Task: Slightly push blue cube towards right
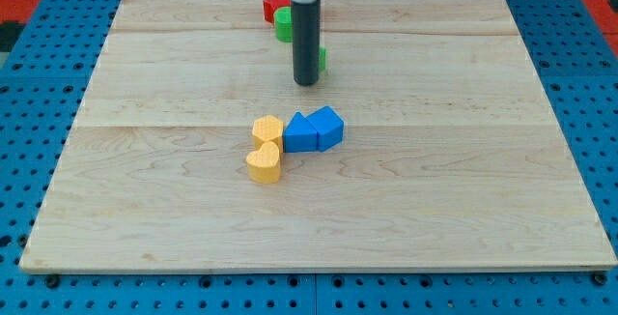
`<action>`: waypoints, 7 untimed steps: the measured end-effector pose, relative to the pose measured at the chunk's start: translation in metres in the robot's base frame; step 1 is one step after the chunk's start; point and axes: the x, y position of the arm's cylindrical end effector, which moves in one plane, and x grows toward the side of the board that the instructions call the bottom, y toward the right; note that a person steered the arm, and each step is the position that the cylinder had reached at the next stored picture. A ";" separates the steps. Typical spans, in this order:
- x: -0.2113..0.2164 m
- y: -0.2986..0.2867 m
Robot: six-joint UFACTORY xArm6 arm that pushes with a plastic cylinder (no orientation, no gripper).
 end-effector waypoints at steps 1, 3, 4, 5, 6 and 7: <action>-0.044 -0.005; -0.062 0.014; -0.020 0.058; 0.060 0.155; 0.063 0.156; 0.079 0.156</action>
